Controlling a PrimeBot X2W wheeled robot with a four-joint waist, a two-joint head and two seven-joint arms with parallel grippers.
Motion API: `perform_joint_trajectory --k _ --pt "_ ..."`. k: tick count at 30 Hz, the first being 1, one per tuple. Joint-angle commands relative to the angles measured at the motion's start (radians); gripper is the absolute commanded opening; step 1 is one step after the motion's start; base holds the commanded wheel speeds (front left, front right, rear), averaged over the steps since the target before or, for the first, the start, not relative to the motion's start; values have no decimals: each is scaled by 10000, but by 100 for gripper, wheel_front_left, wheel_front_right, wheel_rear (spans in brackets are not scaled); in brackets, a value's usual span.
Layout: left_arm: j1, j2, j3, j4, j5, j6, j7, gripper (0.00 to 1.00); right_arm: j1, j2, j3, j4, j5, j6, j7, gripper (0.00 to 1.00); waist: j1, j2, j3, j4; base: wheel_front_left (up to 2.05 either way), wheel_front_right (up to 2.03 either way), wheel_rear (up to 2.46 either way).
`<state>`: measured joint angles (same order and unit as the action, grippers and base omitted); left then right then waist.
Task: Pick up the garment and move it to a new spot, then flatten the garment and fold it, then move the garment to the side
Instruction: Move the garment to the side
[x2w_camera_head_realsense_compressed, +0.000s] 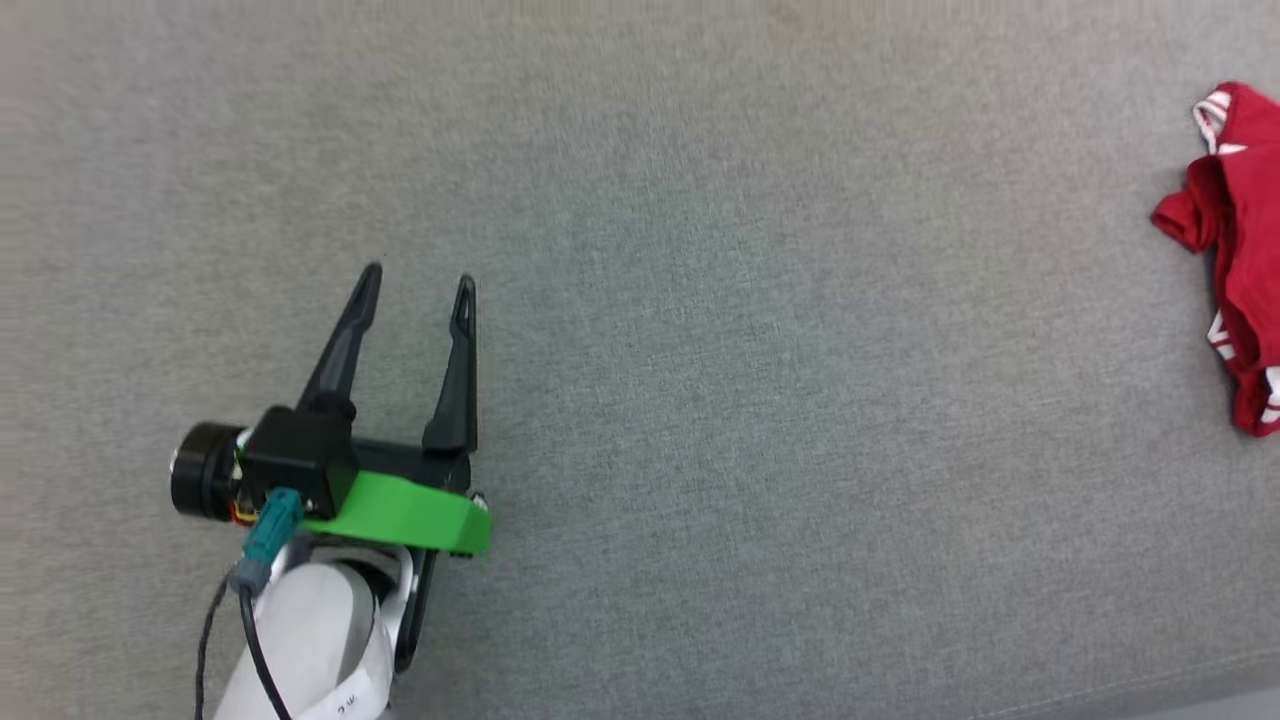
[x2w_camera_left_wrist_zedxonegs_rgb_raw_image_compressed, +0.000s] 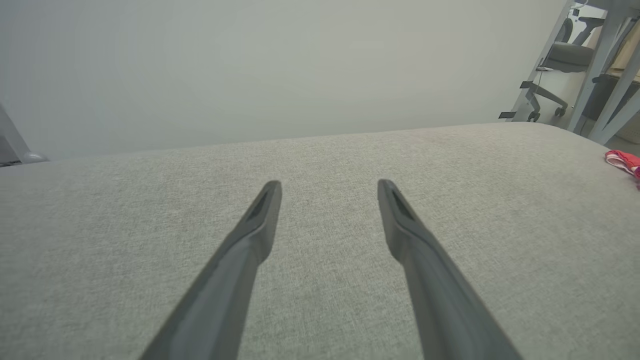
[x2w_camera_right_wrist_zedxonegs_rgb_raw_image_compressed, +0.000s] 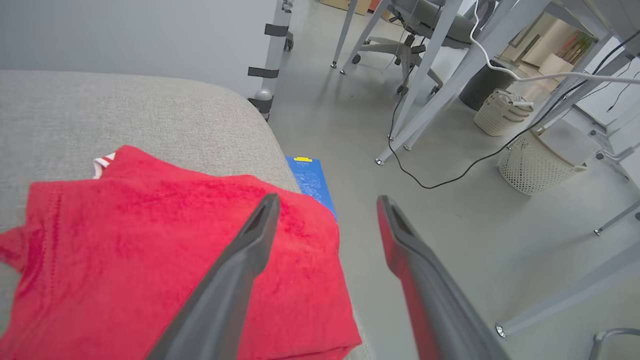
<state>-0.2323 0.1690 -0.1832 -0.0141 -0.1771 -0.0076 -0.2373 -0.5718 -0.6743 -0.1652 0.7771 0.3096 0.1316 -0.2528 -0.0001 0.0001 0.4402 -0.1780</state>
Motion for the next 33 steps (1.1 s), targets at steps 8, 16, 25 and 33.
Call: perform_joint_trajectory --k 8,16,25,33 --pt "1106 -168 350 360 -423 309 -163 100 2214 1462 75 -1789 41 -9 -88 100 1 -1 -2432 787 0 0 0" --pt "1678 -205 555 726 -690 409 -200 100 3969 3482 393 -4065 -513 -9 200 100 1 -1 -3261 1249 0 0 0" --pt "2044 -138 815 1113 -933 408 -226 100 5232 4973 1357 -6838 -632 -9 1246 100 1 -1 -3734 1688 0 0 0" --pt "2423 -4 974 1399 -1068 357 -235 100 6252 5443 1730 -8660 -1033 -9 1864 100 1 -1 -4186 1701 0 0 0"
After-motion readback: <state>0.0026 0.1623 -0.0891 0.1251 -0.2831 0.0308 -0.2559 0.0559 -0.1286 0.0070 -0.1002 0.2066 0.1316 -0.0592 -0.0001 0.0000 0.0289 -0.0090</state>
